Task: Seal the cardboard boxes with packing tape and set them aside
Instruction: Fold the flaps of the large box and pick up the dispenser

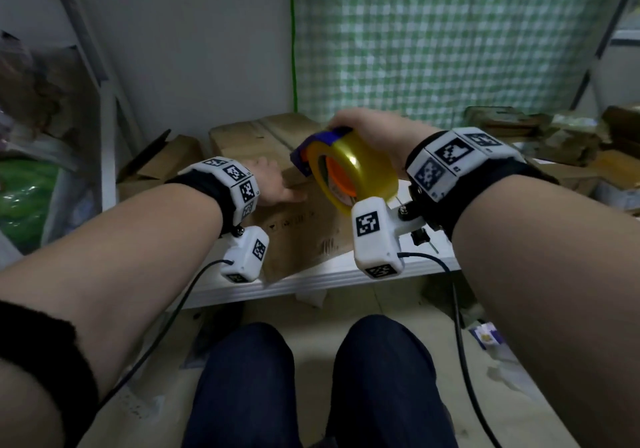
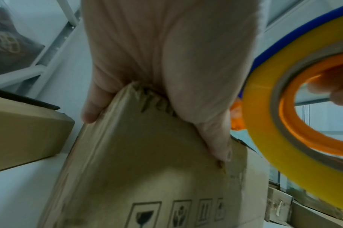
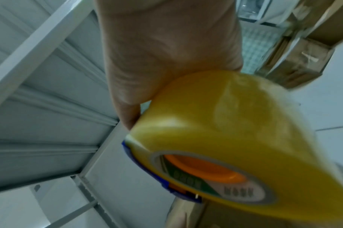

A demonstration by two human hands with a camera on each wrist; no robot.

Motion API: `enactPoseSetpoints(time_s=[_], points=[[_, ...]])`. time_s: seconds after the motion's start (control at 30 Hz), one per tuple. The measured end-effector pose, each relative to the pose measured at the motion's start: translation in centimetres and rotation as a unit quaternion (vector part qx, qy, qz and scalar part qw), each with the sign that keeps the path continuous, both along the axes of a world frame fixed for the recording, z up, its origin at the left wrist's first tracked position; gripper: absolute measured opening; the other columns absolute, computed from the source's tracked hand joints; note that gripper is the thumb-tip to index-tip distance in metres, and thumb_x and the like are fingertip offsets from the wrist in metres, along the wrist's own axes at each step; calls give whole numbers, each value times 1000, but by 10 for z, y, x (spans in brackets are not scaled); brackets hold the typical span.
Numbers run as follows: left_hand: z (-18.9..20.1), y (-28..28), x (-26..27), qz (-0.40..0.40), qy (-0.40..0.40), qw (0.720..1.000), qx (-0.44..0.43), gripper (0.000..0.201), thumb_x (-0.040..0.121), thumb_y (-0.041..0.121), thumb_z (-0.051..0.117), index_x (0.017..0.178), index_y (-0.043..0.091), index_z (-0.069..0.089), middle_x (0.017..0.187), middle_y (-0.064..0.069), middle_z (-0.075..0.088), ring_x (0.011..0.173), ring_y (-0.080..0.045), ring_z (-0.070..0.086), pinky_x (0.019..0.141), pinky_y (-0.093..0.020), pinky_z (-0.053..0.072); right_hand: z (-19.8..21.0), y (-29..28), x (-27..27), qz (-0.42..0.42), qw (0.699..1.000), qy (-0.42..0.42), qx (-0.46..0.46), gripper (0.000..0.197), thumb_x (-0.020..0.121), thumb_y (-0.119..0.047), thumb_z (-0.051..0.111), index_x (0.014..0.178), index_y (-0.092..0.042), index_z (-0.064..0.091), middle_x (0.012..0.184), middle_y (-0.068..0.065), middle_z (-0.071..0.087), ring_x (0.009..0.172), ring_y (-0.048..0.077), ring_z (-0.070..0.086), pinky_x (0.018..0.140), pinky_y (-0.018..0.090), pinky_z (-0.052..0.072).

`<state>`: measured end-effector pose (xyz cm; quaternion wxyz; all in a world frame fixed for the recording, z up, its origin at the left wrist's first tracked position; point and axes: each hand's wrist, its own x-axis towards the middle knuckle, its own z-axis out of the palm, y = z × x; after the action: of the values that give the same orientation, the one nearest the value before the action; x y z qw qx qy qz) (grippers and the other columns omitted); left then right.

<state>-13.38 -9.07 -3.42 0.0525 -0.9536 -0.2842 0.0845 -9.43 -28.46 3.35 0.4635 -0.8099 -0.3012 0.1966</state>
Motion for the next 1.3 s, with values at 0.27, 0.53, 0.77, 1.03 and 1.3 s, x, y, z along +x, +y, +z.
enactPoseSetpoints(time_s=[0.27,0.53,0.77,1.03,1.3], points=[[0,-8,0,13,-11,1000,9,96,81,73,44,145,3,25,148,-19,29,131,-35,37,103,-44,35,-27,-25,0,-10,1000,29,6,30,88,-46,50,81,-20,63,98,15,67,82,30,62,84,40,50],[1,-1,4,-4,-37,998,-53,118,70,70,62,151,18,-5,159,-14,-1,144,-36,9,116,-49,18,-41,-30,12,-49,996,75,28,32,82,-49,62,84,-17,68,83,10,71,72,26,65,85,40,53],[8,-2,13,-58,-48,996,-50,121,67,62,72,151,25,-7,157,-17,7,144,-32,16,114,-47,24,-38,-27,17,-44,994,90,38,33,81,-49,63,85,-16,68,76,8,70,65,24,64,77,35,53],[9,-12,29,-146,3,985,-96,77,81,46,68,145,34,28,147,-5,37,140,-25,22,115,-38,11,-59,-33,19,-23,987,147,68,39,79,-47,67,98,-14,69,94,12,74,82,28,69,89,43,54],[0,-7,30,-160,3,985,-59,76,82,52,61,147,28,29,159,-8,6,145,-33,6,114,-54,-12,-88,-42,1,-18,973,196,124,33,87,-42,60,104,-15,66,94,10,71,82,25,66,85,36,53]])
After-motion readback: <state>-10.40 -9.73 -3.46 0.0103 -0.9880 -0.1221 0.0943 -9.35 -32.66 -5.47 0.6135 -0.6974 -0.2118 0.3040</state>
